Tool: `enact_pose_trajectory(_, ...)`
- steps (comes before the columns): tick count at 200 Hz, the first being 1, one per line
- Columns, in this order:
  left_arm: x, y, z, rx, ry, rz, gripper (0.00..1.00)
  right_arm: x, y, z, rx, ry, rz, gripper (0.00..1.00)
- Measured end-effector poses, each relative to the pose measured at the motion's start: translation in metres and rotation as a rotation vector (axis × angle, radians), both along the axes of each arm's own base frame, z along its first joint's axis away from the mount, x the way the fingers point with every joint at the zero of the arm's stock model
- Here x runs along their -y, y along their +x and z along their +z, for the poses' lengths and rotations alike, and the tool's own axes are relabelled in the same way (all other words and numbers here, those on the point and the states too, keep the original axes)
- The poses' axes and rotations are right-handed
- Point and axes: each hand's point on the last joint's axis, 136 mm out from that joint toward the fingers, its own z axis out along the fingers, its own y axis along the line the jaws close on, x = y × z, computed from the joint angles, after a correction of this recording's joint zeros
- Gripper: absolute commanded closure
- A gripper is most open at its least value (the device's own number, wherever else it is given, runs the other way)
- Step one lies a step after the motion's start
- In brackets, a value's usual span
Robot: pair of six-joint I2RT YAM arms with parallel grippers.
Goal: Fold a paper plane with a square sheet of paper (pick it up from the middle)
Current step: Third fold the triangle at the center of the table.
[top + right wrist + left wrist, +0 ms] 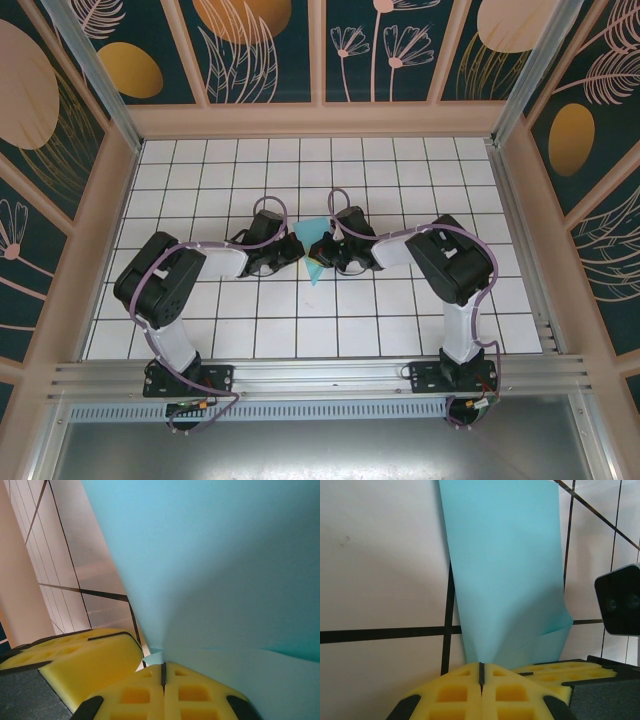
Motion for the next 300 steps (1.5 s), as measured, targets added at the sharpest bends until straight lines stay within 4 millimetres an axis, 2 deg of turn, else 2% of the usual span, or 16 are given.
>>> enact_pose_trajectory(152, 0.003, 0.002, 0.013, 0.038, -0.037, 0.001, 1.0, 0.0, 0.0, 0.0, 0.0, 0.0, 0.001, 1.0)
enact_pose_trajectory(213, 0.002, -0.005, -0.004, -0.014, -0.03, 0.003, 1.0, 0.0, 0.0, 0.0, 0.0, 0.0, 0.001, 1.0)
enact_pose_trajectory(258, 0.001, -0.005, -0.007, -0.019, -0.023, 0.004, 1.0, -0.001, -0.001, 0.001, 0.001, 0.001, 0.002, 1.0)
enact_pose_trajectory(278, 0.001, -0.005, -0.008, -0.014, -0.016, -0.005, 1.0, 0.002, -0.002, 0.004, 0.008, -0.008, 0.011, 1.0)
enact_pose_trajectory(300, 0.001, -0.005, -0.008, -0.005, -0.006, -0.018, 1.0, 0.006, 0.001, 0.023, 0.061, -0.005, 0.028, 1.0)
